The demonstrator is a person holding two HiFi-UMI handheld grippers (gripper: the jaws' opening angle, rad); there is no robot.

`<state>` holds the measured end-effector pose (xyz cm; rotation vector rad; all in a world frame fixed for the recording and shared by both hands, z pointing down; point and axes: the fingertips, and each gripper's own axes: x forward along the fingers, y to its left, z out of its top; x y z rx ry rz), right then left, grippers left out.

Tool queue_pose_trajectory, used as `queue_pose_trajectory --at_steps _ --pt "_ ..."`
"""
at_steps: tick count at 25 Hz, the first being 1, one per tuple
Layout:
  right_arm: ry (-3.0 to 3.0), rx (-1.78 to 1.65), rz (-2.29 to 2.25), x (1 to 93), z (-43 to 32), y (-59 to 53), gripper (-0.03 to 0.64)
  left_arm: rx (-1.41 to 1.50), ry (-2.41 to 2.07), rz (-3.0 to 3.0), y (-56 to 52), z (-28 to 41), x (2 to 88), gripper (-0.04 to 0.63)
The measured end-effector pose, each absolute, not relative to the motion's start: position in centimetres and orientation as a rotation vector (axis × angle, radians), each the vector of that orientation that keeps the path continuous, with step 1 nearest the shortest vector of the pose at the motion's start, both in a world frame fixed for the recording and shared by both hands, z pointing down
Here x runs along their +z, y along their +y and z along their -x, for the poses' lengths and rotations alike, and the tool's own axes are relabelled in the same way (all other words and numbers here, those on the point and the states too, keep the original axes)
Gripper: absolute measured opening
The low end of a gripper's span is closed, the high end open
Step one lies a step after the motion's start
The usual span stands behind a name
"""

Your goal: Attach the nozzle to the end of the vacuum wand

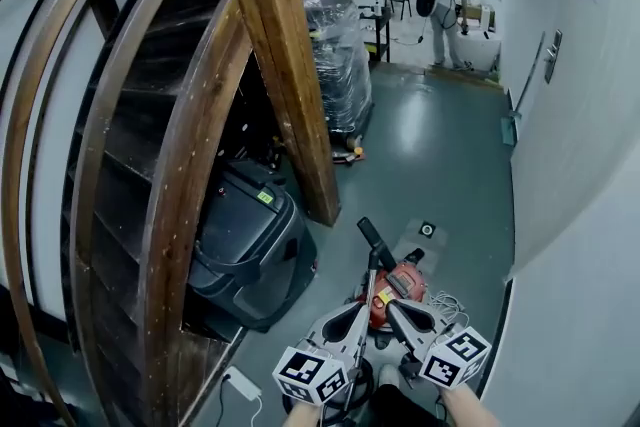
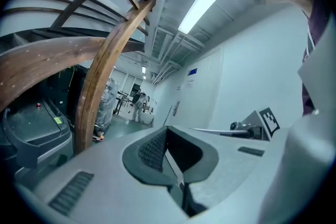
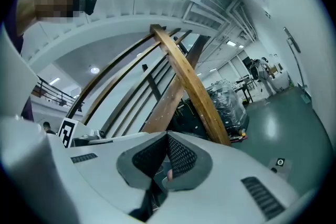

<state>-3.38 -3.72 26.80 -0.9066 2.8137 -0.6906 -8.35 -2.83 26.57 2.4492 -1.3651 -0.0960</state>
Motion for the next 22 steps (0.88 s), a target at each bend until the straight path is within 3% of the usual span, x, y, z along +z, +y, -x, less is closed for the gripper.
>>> queue_pose_trajectory --at_steps 22 --pt "2.835 -0.474 0.92 20.7 2.9 4.1 0.017 -0.134 -1.423 -2.581 5.0 8.4 20.4 0.005"
